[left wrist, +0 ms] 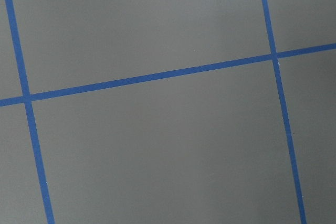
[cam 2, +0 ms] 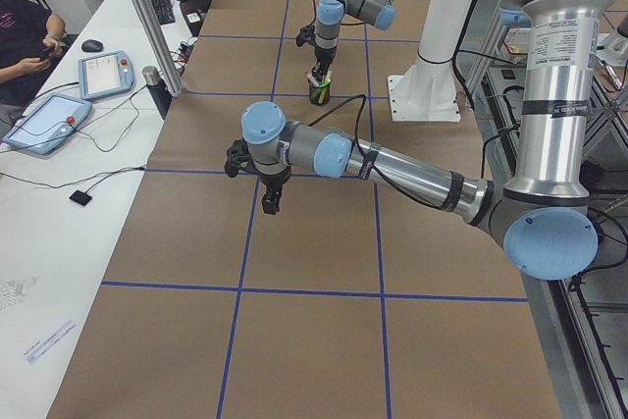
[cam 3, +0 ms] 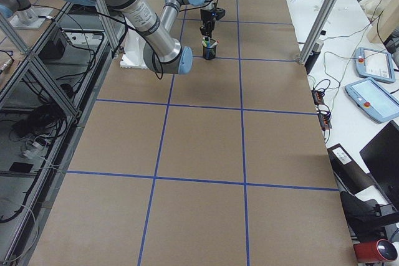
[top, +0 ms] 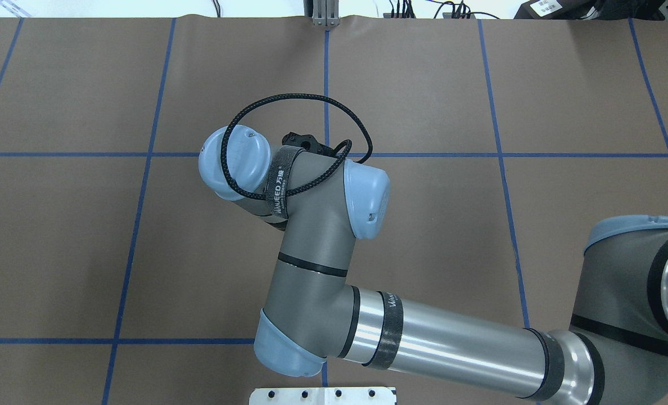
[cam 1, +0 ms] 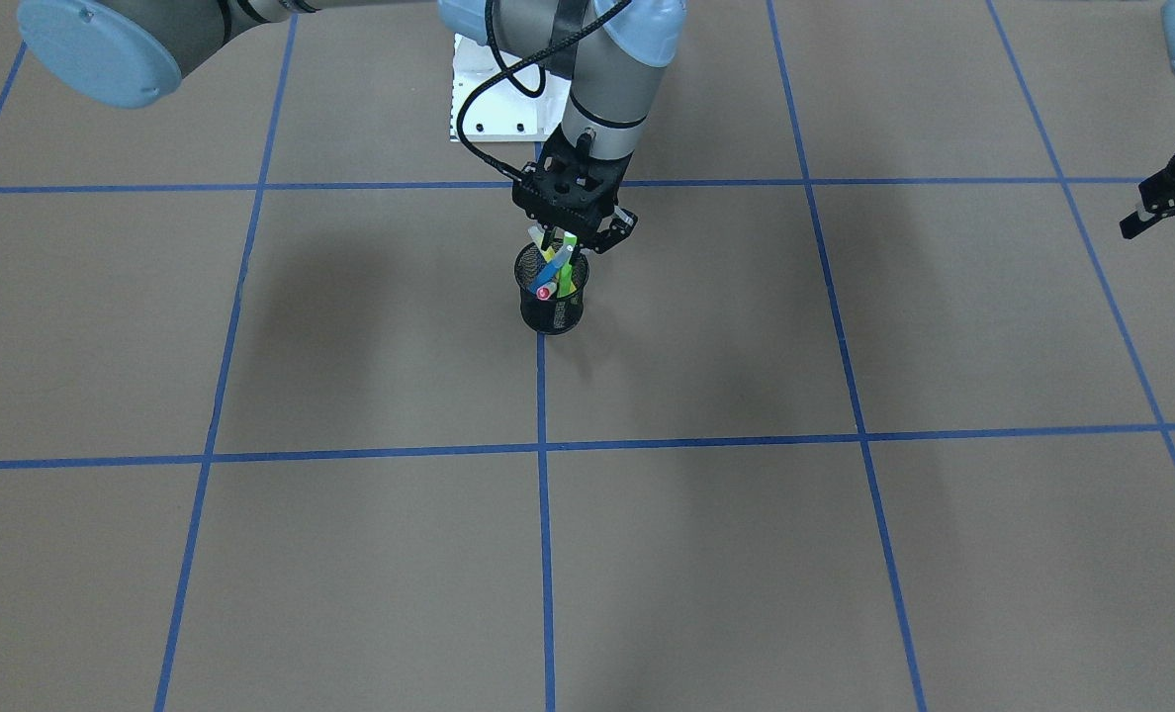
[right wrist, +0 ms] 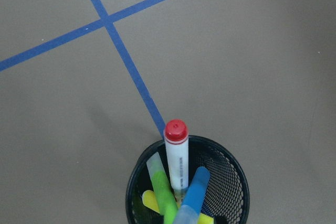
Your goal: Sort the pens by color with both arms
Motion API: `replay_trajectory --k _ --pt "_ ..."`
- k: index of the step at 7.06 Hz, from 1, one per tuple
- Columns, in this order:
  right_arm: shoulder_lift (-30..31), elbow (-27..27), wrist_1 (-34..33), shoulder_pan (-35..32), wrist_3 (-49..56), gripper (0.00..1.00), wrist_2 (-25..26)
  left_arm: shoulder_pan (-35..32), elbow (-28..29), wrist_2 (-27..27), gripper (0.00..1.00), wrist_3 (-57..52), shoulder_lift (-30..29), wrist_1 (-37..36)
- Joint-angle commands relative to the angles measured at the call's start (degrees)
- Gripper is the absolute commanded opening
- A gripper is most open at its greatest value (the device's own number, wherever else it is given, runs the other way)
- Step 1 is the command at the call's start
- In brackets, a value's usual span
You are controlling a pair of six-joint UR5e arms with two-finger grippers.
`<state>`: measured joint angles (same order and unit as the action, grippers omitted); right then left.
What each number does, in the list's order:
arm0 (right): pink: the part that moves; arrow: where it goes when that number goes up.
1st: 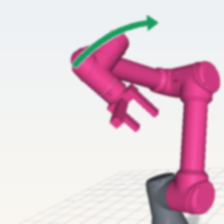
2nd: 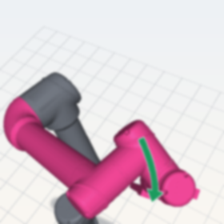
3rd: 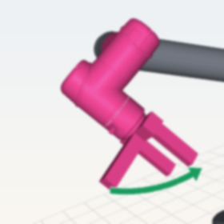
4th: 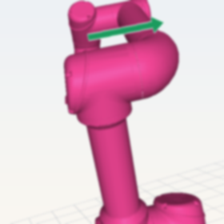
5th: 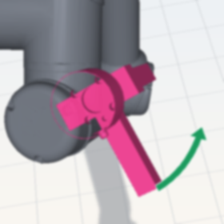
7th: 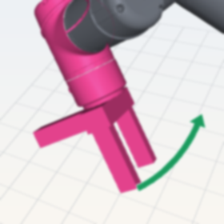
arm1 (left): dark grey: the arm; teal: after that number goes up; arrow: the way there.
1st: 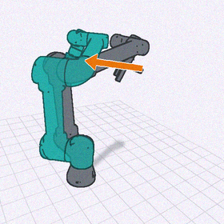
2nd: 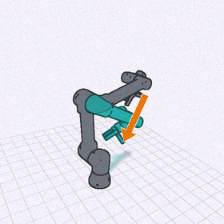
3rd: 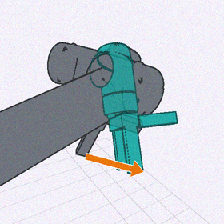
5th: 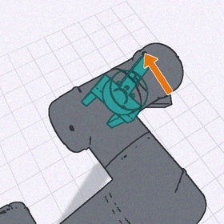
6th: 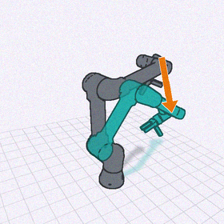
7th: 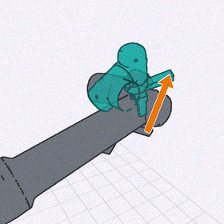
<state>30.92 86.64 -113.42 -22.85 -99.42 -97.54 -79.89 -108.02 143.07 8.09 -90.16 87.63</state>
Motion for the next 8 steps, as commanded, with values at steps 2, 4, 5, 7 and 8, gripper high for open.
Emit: replay_trajectory --k 2,4,5,7,8 --pt "0.3 -0.1 0.0 0.1 -0.2 0.42 0.1 0.0 0.1 -0.1 0.99 0.0 0.0 0.0" --pt "0.4 -0.1 0.0 0.2 -0.2 0.37 0.1 0.0 0.0 0.0 0.99 0.0 0.1 0.0" --pt "0.4 -0.1 0.0 0.1 -0.1 0.34 0.1 0.0 0.1 -0.1 0.99 0.0 0.1 0.0" --pt "0.3 -0.1 0.0 0.1 0.0 0.20 0.1 0.0 0.1 -0.1 0.99 0.0 0.1 0.0" --pt "0.4 -0.1 0.0 0.1 0.1 0.15 0.1 0.0 0.1 -0.1 0.99 0.0 0.1 0.0"
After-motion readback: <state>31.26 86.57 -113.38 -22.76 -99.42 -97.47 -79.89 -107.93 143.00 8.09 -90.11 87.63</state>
